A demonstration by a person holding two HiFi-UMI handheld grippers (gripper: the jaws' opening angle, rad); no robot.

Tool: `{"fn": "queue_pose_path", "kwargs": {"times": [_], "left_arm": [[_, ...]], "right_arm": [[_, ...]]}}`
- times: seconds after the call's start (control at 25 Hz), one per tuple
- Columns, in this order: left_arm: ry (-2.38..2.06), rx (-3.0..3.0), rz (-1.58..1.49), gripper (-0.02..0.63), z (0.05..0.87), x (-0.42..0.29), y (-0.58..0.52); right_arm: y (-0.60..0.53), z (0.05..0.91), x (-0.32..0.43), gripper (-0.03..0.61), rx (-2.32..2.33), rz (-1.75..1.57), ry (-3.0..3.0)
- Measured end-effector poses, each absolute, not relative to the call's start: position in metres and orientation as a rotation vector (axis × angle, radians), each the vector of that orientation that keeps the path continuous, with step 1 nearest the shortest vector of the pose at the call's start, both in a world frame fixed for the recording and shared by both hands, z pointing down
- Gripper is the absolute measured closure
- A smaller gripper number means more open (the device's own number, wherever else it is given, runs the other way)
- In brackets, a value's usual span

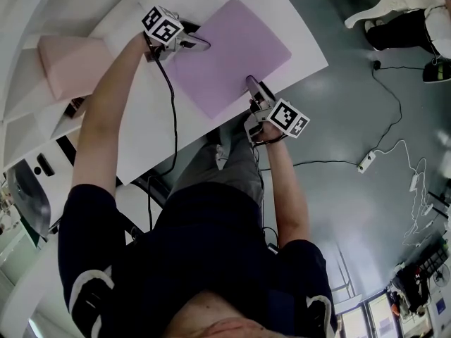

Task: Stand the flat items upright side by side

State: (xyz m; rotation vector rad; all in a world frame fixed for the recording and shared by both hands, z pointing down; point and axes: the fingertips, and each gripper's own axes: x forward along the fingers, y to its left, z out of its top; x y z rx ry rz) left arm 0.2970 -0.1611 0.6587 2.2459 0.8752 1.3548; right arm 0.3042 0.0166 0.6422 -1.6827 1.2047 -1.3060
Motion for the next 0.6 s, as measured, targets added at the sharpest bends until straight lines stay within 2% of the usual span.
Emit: {"fn": "queue_pose_path", "kwargs": {"times": [0.6], "left_arm": [[0.743, 2.491, 1.152, 0.255, 0.618, 0.312, -0.172]], "right_arm": [[0.019, 0.610, 0.320, 0.423, -1.844, -1.218, 1.271]]}}
